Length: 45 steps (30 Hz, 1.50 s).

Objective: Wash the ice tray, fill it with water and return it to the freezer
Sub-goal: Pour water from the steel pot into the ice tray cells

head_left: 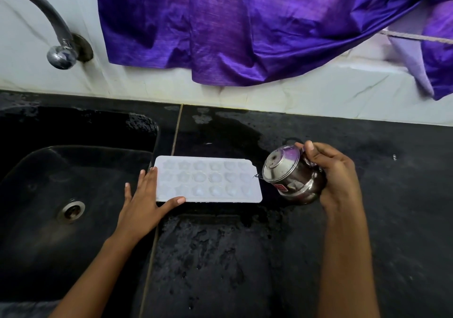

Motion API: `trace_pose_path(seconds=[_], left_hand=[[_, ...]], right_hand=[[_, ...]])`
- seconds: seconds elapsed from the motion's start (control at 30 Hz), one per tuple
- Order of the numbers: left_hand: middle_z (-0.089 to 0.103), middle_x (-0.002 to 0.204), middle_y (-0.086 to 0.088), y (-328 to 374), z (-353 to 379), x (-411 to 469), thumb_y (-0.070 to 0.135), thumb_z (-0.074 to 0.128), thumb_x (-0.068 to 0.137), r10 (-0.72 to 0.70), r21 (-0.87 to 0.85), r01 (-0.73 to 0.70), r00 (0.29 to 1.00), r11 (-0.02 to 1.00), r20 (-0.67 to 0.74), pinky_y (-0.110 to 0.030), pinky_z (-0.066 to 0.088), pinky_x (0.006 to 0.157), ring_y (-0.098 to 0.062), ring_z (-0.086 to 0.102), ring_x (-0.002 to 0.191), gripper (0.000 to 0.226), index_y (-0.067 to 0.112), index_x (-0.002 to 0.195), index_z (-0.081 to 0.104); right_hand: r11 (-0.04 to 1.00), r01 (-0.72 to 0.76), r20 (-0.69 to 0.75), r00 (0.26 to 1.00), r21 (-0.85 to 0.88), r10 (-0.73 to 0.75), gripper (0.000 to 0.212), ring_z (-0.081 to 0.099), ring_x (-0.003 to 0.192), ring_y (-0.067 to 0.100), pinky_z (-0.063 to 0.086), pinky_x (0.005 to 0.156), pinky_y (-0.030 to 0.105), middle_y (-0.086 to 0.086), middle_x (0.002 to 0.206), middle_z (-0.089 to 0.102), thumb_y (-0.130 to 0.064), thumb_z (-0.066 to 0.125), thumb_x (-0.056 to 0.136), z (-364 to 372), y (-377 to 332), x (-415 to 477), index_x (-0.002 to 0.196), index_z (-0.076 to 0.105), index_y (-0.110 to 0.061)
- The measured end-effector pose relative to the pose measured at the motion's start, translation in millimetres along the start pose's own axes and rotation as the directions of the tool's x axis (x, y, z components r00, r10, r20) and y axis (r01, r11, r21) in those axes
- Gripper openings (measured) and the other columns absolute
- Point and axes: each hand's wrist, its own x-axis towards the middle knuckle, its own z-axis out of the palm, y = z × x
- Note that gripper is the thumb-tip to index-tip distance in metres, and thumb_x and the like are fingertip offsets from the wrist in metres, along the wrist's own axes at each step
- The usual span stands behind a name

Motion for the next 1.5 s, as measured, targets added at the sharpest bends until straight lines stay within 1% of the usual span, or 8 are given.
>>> trace_pose_path(seconds=[0.23, 0.63, 0.83, 1.03, 1.17, 1.23, 1.4, 1.5], left_hand=[[0.002, 0.159, 0.005, -1, 1, 0, 0.089, 0.026, 0.056, 0.001, 0.003, -0.001, 1.0, 1.0, 0.006, -0.042, -0.012, 0.114, -0.001, -0.013, 0.139, 0.121, 0.018, 0.15, -0.001], [0.003, 0.159, 0.005, -2, 2, 0, 0.09, 0.026, 0.057, 0.003, -0.001, -0.003, 1.0, 1.0, 0.0, -0.042, -0.013, 0.114, -0.003, -0.012, 0.141, 0.121, 0.018, 0.15, -0.001], [0.004, 0.159, 0.006, -2, 2, 0, 0.09, 0.026, 0.057, 0.012, -0.007, -0.012, 1.0, 1.0, -0.01, -0.042, -0.012, 0.114, -0.005, -0.01, 0.142, 0.121, 0.018, 0.151, 0.001], [0.003, 0.159, 0.006, -1, 2, 0, 0.09, 0.026, 0.056, 0.005, -0.004, -0.005, 1.0, 1.0, -0.008, -0.041, -0.013, 0.114, -0.004, -0.011, 0.141, 0.122, 0.018, 0.151, 0.0], [0.003, 0.159, 0.006, -1, 2, 0, 0.089, 0.027, 0.057, 0.004, -0.006, -0.004, 1.0, 1.0, -0.011, -0.041, -0.013, 0.114, -0.005, -0.01, 0.142, 0.121, 0.017, 0.151, 0.001], [0.004, 0.159, 0.006, -2, 3, 0, 0.089, 0.028, 0.057, 0.003, -0.005, -0.003, 1.0, 1.0, -0.013, -0.042, -0.012, 0.114, -0.005, -0.01, 0.142, 0.121, 0.018, 0.151, 0.001], [0.004, 0.159, 0.006, -2, 2, 1, 0.089, 0.027, 0.057, 0.0, -0.002, 0.0, 1.0, 1.0, -0.014, -0.041, -0.013, 0.114, -0.004, -0.01, 0.142, 0.12, 0.018, 0.151, 0.0], [0.003, 0.159, 0.006, -1, 1, 0, 0.089, 0.027, 0.058, -0.001, -0.005, 0.0, 1.0, 1.0, -0.01, -0.04, -0.014, 0.113, -0.004, -0.011, 0.141, 0.12, 0.019, 0.151, -0.001]], right_hand=[[0.999, 0.042, -0.008, 0.999, -0.001, -0.042, 0.015, 0.068, 0.085, 0.018, 0.056, 0.082, 0.031, 0.006, 0.084, 0.073, -0.016, 0.071, 0.063, 1, -5, -2, 0.074, 0.067, -0.007], [0.995, 0.096, -0.021, 0.995, 0.002, -0.096, 0.02, 0.069, 0.082, 0.015, 0.056, 0.078, 0.027, 0.006, 0.083, 0.072, -0.018, 0.071, 0.06, 0, -9, -4, 0.076, 0.067, -0.005], [0.997, 0.072, -0.018, 0.997, 0.005, -0.071, 0.021, 0.069, 0.083, 0.016, 0.056, 0.079, 0.029, 0.007, 0.086, 0.073, -0.018, 0.071, 0.061, -1, -7, -1, 0.076, 0.067, -0.005], [0.997, 0.004, -0.018, 1.0, 0.08, -0.003, 0.021, 0.067, 0.094, 0.025, 0.054, 0.084, 0.037, 0.011, 0.092, 0.073, -0.018, 0.071, 0.063, -4, 1, 4, 0.079, 0.067, -0.004], [0.989, -0.038, -0.012, 0.999, 0.145, 0.04, 0.024, 0.068, 0.089, 0.021, 0.057, 0.071, 0.03, 0.009, 0.094, 0.073, -0.021, 0.07, 0.064, -1, 4, 7, 0.082, 0.067, -0.005], [0.988, -0.046, -0.005, 0.999, 0.15, 0.047, 0.025, 0.069, 0.087, 0.02, 0.056, 0.069, 0.029, 0.009, 0.094, 0.073, -0.022, 0.07, 0.064, 1, 5, 6, 0.082, 0.067, -0.005], [0.989, -0.056, 0.032, 0.998, 0.137, 0.052, 0.017, 0.069, 0.088, 0.02, 0.055, 0.08, 0.033, 0.006, 0.087, 0.074, -0.019, 0.068, 0.065, 7, 5, 4, 0.077, 0.068, -0.007], [0.996, -0.041, 0.052, 0.998, 0.081, 0.037, 0.022, 0.068, 0.09, 0.02, 0.054, 0.085, 0.033, 0.005, 0.084, 0.074, -0.018, 0.068, 0.064, 11, 5, 3, 0.08, 0.068, -0.003]])
